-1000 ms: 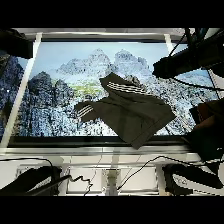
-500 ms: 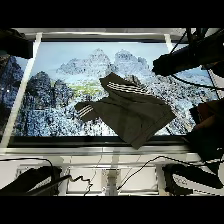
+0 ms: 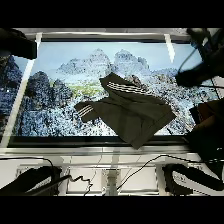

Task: Fold the clothes and pants, and hang the long-sleeved shirts on hangers.

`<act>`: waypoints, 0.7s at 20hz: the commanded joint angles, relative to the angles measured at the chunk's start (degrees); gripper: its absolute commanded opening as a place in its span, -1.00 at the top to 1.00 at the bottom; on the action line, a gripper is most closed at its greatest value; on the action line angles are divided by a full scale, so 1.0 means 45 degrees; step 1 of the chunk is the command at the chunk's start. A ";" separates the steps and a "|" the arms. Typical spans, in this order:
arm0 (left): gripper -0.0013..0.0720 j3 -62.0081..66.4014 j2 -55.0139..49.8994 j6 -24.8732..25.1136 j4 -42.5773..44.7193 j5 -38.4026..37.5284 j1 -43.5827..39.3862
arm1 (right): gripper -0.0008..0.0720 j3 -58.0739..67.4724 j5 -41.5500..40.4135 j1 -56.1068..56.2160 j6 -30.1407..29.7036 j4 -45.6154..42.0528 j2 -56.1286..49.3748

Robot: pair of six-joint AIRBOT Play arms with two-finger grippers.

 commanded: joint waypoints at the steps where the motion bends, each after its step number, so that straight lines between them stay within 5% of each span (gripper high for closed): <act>1: 0.94 -0.0005 -0.0355 0.0015 -0.0092 0.0010 0.0019 | 0.92 -0.4075 -0.0656 -0.2035 -0.0520 0.2302 0.1700; 7: 0.95 -0.0010 -0.1292 0.0015 -0.0107 0.0175 0.0015 | 0.92 -1.3328 -0.3784 -0.2448 -0.0665 0.5736 0.7781; 8: 0.95 -0.0015 -0.1399 0.0010 -0.0112 0.0301 0.0015 | 0.60 -1.4455 -0.4367 -0.2448 -0.0321 0.6173 0.8476; 9: 0.95 -0.0015 -0.1491 0.0010 -0.0112 0.0345 0.0015 | -0.20 -1.5484 -0.5076 -0.2448 0.0588 0.6334 0.9000; 10: 0.94 -0.0015 -0.1588 0.0010 -0.0117 0.0335 0.0015 | -0.41 -1.6242 -0.5557 -0.2448 0.1642 0.6334 0.9228; 14: 0.95 -0.0019 -0.1817 0.0005 -0.0155 0.0330 0.0015 | -0.49 -1.8200 -0.6062 -0.2448 0.3580 0.7014 0.8694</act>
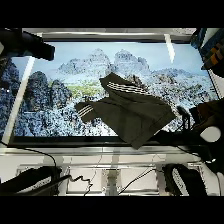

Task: Fold the clothes and pants, and hang the long-sleeved shirts on hangers.

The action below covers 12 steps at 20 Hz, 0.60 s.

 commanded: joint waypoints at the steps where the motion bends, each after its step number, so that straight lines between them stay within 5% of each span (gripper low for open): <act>1: 0.95 -0.0005 -0.0199 0.0000 -0.0034 0.0053 0.0005 | -0.62 -0.1928 -0.1015 -0.0029 0.1506 0.1069 -0.0126; 12: 0.95 -0.0005 -0.0714 -0.0005 -0.0044 0.0053 0.0000 | -0.61 -0.2084 -0.3711 0.1477 0.0884 0.2467 -0.4347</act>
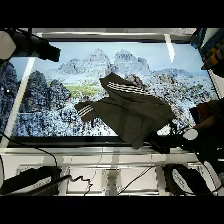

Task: Fold the clothes and pants, and hang the long-sleeved shirts on hangers.

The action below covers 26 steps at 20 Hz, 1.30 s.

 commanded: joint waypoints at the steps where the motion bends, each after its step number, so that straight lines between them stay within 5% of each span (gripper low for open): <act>1: 0.95 -0.0005 -0.0155 -0.0005 0.0000 0.0005 0.0000 | -0.60 -0.0049 -0.1171 0.1234 -0.0262 0.0704 -0.1273; 3: 0.95 -0.0005 -0.0155 0.0000 0.0015 0.0005 0.0005 | -0.37 -0.0049 -0.2103 0.2225 -0.0301 0.1243 -0.1729; 7: 0.95 -0.0005 -0.0170 0.0005 0.0097 0.0010 0.0005 | -0.27 -0.0049 -0.4080 0.3725 -0.0291 0.1841 -0.2157; 11: 0.95 -0.0015 -0.0573 -0.0058 0.0155 0.0005 0.0136 | 0.92 0.0010 -0.4969 0.4036 -0.0321 0.2701 -0.2084; 17: 0.95 -0.1146 -0.2059 -0.1423 -0.1273 -0.0622 0.2297 | 0.92 0.1277 -0.4250 0.4036 -0.1977 0.2531 -0.1234; 23: 0.94 -0.3677 -0.3075 -0.0525 -0.7825 0.0117 0.5289 | 0.92 0.1899 -0.4255 0.4036 -0.2535 0.2467 -0.1083; 24: 0.61 -0.4036 -0.3201 -0.0525 -0.8359 0.0427 0.5508 | 0.92 0.1899 -0.4255 0.4036 -0.2623 0.2365 -0.1088; 25: -0.16 -0.4333 -0.3400 -0.0578 -0.8646 0.0699 0.5605 | 0.92 0.1899 -0.4255 0.4036 -0.2696 0.2225 -0.1088; 26: -0.71 -0.4503 -0.3648 -0.0831 -0.8670 0.0908 0.5610 | 0.92 0.1899 -0.4255 0.4036 -0.2749 0.2113 -0.1088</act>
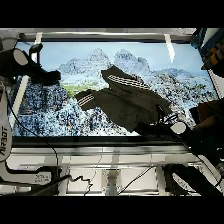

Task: Fold the clothes and pants, and hang the long-sleeved shirts on hangers.

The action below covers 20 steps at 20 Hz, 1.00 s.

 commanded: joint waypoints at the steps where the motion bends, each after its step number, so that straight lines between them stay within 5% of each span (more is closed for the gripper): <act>1: -0.82 -0.0952 -0.0831 -0.0486 -0.1991 0.0986 0.0563 | 0.92 0.0083 -0.0015 0.0015 -0.0325 -0.0384 0.0024; 6: -0.70 -0.0952 -0.2905 -0.0695 -0.4148 0.2268 -0.0010 | 0.92 0.0083 -0.0019 0.0015 -0.0330 -0.0918 0.0024; 11: -0.71 -0.0952 -0.4090 -0.0714 -0.4129 0.2448 -0.0291 | 0.92 0.0083 -0.0024 0.0015 -0.0330 -0.1069 0.0024; 17: -0.71 -0.0952 -0.4182 -0.3308 -0.4129 0.3313 -0.0146 | 0.92 0.0083 -0.0194 0.0015 -0.0330 -0.1166 0.0024; 20: -0.69 -0.0952 -0.4367 -0.3701 -0.4129 0.3293 -0.0223 | 0.92 0.0083 -0.0262 0.0015 -0.0335 -0.1166 0.0024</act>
